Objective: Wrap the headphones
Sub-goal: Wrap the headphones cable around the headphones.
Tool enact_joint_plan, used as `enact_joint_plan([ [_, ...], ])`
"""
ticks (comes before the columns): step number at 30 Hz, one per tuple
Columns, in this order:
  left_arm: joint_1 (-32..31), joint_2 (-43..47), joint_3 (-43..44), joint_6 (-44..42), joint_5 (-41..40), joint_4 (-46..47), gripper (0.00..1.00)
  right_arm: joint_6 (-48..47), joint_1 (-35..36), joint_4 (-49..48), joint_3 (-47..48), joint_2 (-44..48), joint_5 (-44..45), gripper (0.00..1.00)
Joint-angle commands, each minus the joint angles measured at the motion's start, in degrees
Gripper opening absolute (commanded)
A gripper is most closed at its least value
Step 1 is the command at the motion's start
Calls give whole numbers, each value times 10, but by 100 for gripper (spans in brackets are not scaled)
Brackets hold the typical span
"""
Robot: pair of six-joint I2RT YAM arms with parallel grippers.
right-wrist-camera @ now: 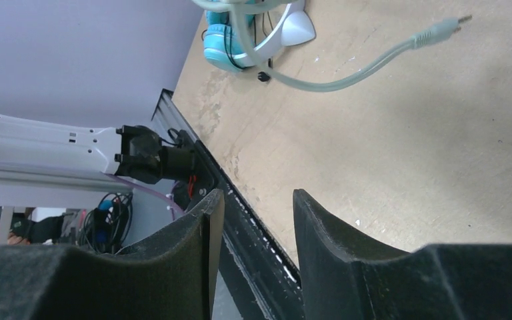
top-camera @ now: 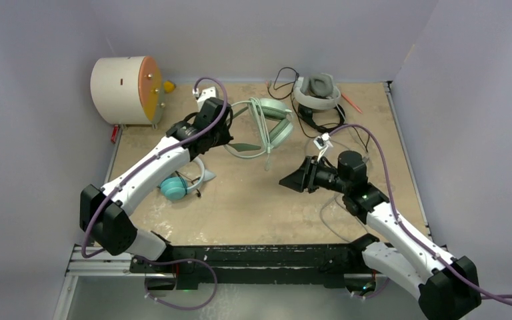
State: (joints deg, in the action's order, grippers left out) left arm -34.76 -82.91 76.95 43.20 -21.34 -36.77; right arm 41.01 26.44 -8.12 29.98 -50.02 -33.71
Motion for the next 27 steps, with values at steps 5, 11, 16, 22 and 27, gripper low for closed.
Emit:
enact_joint_plan([
  [5,14,-4,-22,48,9,92,0,-20,24,-5,61,-32,32,43],
  [11,18,-8,-26,46,14,94,0,-77,63,21,138,-86,103,41],
  [16,19,-7,-28,43,10,90,0,-95,68,51,205,-138,105,30],
  [22,20,-2,-32,36,15,93,0,-98,80,65,238,-186,111,24],
  [27,22,-3,-32,33,26,94,0,-112,83,104,263,-221,131,13],
])
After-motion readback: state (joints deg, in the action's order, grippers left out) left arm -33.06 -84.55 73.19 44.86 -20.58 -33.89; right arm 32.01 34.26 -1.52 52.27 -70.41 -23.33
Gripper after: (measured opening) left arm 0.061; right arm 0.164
